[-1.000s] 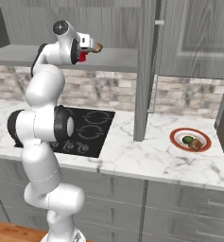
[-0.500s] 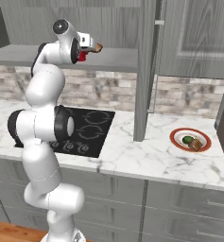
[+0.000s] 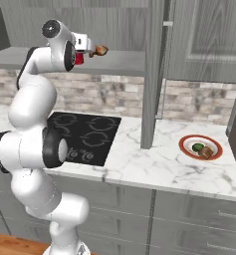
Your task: Pick the avocado and bread from the counter and place them on the plate. Then pick the jam from the cabinet and place it next to the plate. Lastly close the cabinet door.
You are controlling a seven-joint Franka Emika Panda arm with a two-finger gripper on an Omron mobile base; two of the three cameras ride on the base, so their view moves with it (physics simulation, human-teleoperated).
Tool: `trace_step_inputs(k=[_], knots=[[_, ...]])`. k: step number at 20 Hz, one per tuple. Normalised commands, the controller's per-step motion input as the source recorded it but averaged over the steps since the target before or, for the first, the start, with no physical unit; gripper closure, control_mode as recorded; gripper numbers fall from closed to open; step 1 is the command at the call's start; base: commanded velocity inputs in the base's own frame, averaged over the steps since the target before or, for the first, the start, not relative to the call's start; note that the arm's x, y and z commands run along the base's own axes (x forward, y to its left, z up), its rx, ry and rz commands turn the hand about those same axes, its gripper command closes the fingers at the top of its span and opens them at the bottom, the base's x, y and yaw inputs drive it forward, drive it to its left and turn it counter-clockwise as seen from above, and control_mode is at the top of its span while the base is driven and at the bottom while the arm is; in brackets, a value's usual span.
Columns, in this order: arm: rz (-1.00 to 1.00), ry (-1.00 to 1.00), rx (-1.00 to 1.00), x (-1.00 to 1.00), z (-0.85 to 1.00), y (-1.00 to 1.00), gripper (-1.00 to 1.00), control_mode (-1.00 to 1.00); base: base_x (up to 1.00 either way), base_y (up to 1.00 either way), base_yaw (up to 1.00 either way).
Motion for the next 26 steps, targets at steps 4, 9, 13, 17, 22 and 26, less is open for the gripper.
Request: trace_step_inputs(k=[4,9,13,17,22,26], knots=[[0.0,-0.12,0.01,-1.0,0.0,0.0,1.0,-1.0,0.0,0.0,0.0],[0.02,-0.06,0.02,-1.0,0.0,0.0,1.0,-1.0,0.0,0.0,0.0],[0.03,0.0,0.02,-1.0,0.0,0.0,1.0,-1.0,0.0,0.0,0.0],[0.04,0.0,0.03,-1.0,-0.01,0.0,1.0,-1.0,0.0,0.0,0.0],[0.07,0.01,0.0,-0.96,-0.3,0.0,1.0,-1.0,0.0,0.0,0.0],[0.01,0.0,0.0,-0.16,-0.05,0.0,1.0,-1.0,0.0,0.0,0.0]])
